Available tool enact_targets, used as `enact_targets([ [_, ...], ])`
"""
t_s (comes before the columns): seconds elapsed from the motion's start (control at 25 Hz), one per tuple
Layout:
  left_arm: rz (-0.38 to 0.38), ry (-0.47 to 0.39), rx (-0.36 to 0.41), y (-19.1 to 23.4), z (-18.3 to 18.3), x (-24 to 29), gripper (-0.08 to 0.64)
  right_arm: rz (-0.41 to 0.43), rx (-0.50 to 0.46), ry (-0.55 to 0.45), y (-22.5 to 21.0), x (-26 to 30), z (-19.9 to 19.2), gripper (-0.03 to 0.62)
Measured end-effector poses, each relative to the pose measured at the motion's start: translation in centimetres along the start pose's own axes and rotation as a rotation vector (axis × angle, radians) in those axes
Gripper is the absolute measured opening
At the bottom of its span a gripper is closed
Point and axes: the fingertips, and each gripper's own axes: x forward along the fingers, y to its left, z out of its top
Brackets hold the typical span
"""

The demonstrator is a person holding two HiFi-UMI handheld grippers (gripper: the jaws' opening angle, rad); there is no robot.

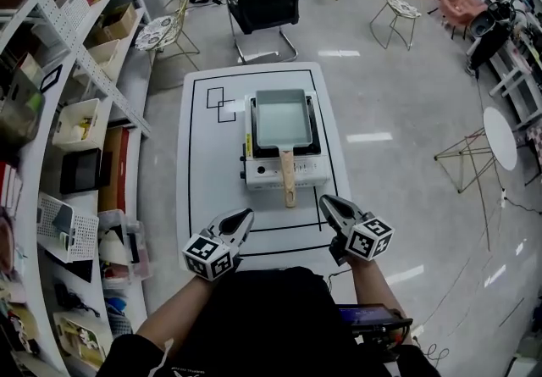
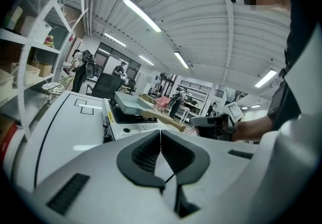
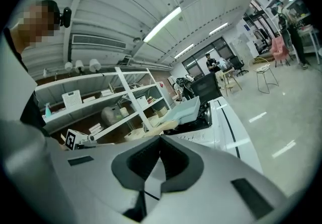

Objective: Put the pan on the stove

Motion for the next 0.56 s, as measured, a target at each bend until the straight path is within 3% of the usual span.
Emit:
enact_targets([
  [0.56,0.0,-0.001,0.004,0.38,-0.3,0.03,0.011,0.011,-0.055,-0.002,0.78,0.06,0.4,0.026],
])
